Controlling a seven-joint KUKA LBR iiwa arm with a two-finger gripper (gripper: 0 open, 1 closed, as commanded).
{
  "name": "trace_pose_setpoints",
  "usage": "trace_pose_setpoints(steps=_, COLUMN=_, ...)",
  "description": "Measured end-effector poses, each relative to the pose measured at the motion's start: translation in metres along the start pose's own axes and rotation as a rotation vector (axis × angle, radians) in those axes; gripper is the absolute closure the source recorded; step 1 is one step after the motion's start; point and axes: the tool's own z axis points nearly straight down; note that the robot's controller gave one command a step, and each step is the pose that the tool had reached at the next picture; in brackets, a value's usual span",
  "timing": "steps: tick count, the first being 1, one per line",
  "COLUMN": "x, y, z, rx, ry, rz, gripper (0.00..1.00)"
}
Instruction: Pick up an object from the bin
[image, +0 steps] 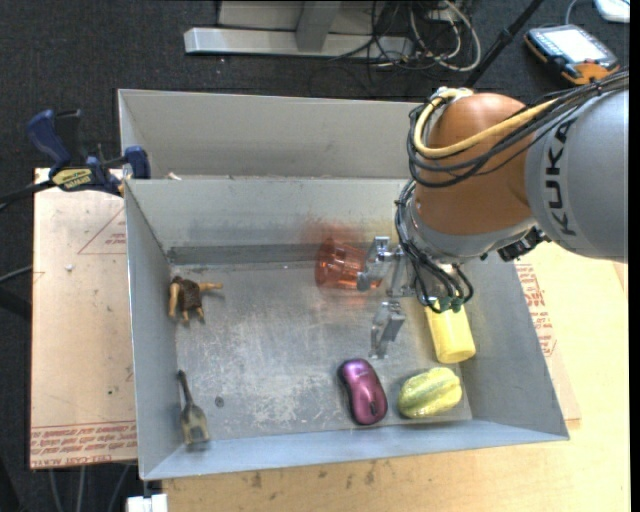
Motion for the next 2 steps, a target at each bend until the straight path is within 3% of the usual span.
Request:
trace_pose_setpoints(steps=1, x=-0.002, y=0.0, z=-0.004, rx=0.0, ry=-0.008, rz=0.001, gripper=0.0)
trace_pose_setpoints(steps=2, x=-0.004, y=0.0, z=0.03, rx=0.0, ry=-0.015, rz=-0.059, gripper=0.0)
